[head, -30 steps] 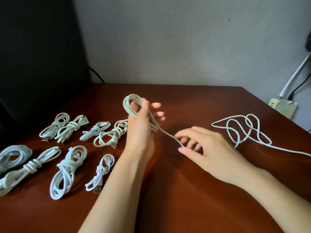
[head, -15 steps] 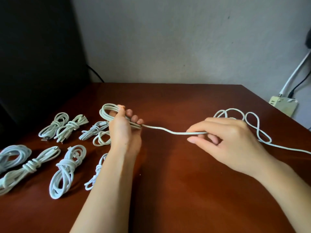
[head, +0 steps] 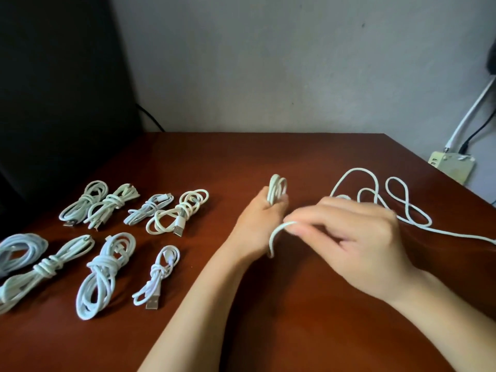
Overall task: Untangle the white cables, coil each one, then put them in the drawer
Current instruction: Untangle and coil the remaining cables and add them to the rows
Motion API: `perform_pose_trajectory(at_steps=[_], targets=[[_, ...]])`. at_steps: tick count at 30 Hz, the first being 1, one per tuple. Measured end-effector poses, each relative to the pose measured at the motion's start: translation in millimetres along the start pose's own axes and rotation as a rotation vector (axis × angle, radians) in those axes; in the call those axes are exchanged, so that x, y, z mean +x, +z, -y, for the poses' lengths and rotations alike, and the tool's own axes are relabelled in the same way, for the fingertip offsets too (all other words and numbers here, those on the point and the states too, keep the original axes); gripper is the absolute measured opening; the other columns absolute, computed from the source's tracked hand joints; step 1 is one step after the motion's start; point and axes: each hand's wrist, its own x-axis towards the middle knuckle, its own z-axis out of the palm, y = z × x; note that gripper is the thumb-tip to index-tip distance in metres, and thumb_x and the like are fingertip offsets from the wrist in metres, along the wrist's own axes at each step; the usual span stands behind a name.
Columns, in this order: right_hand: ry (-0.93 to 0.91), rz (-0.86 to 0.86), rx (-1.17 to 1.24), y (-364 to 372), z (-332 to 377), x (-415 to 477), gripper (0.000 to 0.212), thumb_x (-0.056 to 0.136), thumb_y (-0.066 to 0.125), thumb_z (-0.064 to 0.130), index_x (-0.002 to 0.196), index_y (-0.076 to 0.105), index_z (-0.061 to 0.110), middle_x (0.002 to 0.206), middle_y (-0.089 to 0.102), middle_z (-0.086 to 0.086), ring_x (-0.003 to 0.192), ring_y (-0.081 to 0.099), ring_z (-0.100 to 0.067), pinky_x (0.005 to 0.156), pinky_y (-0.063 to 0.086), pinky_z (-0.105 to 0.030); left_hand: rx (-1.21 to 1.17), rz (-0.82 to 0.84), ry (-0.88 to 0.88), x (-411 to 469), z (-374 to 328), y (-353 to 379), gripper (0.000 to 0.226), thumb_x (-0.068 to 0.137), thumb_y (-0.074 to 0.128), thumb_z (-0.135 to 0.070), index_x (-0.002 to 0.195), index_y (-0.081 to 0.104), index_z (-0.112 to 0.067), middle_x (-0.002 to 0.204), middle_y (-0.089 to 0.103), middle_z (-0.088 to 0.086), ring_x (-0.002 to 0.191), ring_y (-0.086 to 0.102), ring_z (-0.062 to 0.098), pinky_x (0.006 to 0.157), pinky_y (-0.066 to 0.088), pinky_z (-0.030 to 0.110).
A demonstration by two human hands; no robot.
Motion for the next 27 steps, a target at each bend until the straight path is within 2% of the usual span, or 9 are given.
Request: perform_pose_trajectory(at_steps=[2, 4, 11, 14, 16, 19, 22, 25, 27], targets=[[0.059, -0.093, -0.016, -3, -4, 1, 0.013, 0.086, 0.066, 0.012, 0.080, 0.074, 0.004, 0.074, 0.064, 0.007, 0.068, 0.054, 0.002, 0.068, 0.041, -0.009, -0.128, 0.131, -0.094, -4, -6, 2, 0.026, 0.100, 0.047, -0.021, 0.074, 0.049, -0.022, 0.060, 0.044, -0.011, 0.050, 0.040, 0.000, 0.051, 0.038, 0.018], [0.118, -0.154, -0.037, -8, -8, 3, 0.013, 0.087, 0.064, 0.012, 0.081, 0.074, 0.005, 0.076, 0.067, 0.004, 0.070, 0.060, -0.006, 0.067, 0.045, -0.015, -0.228, 0.221, -0.191, -6, -12, 5, 0.036, 0.098, 0.046, -0.038, 0.065, 0.050, -0.025, 0.054, 0.040, -0.010, 0.043, 0.034, 0.002, 0.041, 0.030, 0.016], [0.391, -0.114, 0.154, -10, -18, 6, 0.012, 0.086, 0.065, 0.018, 0.082, 0.067, 0.030, 0.076, 0.069, 0.005, 0.067, 0.065, -0.009, 0.063, 0.050, -0.023, -0.470, 0.520, -0.344, -8, -17, 4, 0.071, 0.068, 0.027, -0.080, 0.082, 0.053, -0.016, 0.063, 0.035, -0.003, 0.046, 0.029, 0.006, 0.041, 0.031, 0.015], [0.475, -0.097, 0.195, -7, -20, 5, 0.008, 0.084, 0.064, 0.023, 0.081, 0.069, 0.028, 0.079, 0.070, 0.008, 0.067, 0.066, -0.011, 0.064, 0.052, -0.028, -0.498, 0.591, -0.353, -11, -19, 5, 0.083, 0.056, 0.022, -0.087, 0.083, 0.052, -0.014, 0.064, 0.036, -0.001, 0.048, 0.028, 0.006, 0.041, 0.030, 0.014], [0.505, -0.090, 0.207, -8, -21, 5, 0.012, 0.082, 0.064, 0.031, 0.082, 0.072, 0.023, 0.078, 0.070, 0.008, 0.069, 0.067, -0.012, 0.064, 0.052, -0.030, -0.490, 0.624, -0.348, -12, -19, 4, 0.086, 0.059, 0.033, -0.092, 0.087, 0.052, -0.013, 0.065, 0.039, -0.003, 0.049, 0.031, 0.005, 0.042, 0.032, 0.013], [0.507, -0.086, 0.226, -8, -21, 6, 0.011, 0.082, 0.064, 0.031, 0.082, 0.072, 0.023, 0.075, 0.071, 0.006, 0.067, 0.066, -0.012, 0.063, 0.052, -0.030, -0.452, 0.661, -0.274, -15, -16, 0, 0.043, 0.074, 0.069, -0.044, 0.097, 0.052, -0.013, 0.067, 0.042, -0.006, 0.053, 0.037, 0.002, 0.048, 0.036, 0.013], [0.487, -0.092, 0.182, -7, -22, 5, 0.007, 0.083, 0.064, 0.022, 0.082, 0.071, 0.021, 0.074, 0.071, 0.007, 0.069, 0.066, -0.010, 0.063, 0.052, -0.028, -0.460, 0.629, -0.271, -15, -16, -1, 0.027, 0.071, 0.059, -0.003, 0.096, 0.056, -0.014, 0.068, 0.046, -0.002, 0.053, 0.041, 0.004, 0.047, 0.038, 0.014], [0.404, -0.091, 0.064, -8, -26, 3, 0.007, 0.087, 0.063, 0.025, 0.084, 0.069, 0.023, 0.072, 0.069, 0.007, 0.070, 0.064, -0.007, 0.063, 0.049, -0.020, -0.522, 0.546, -0.294, -14, -18, 1, 0.028, 0.069, 0.054, 0.001, 0.093, 0.059, -0.013, 0.065, 0.045, -0.002, 0.051, 0.036, 0.005, 0.043, 0.034, 0.014], [0.316, -0.098, -0.081, -10, -29, 2, 0.014, 0.089, 0.058, 0.023, 0.085, 0.070, 0.016, 0.072, 0.065, 0.010, 0.072, 0.060, -0.004, 0.066, 0.042, -0.008, -0.556, 0.499, -0.274, -13, -20, 0, 0.013, 0.084, 0.057, -0.005, 0.095, 0.060, -0.013, 0.065, 0.041, -0.003, 0.053, 0.031, 0.005, 0.044, 0.029, 0.013]])
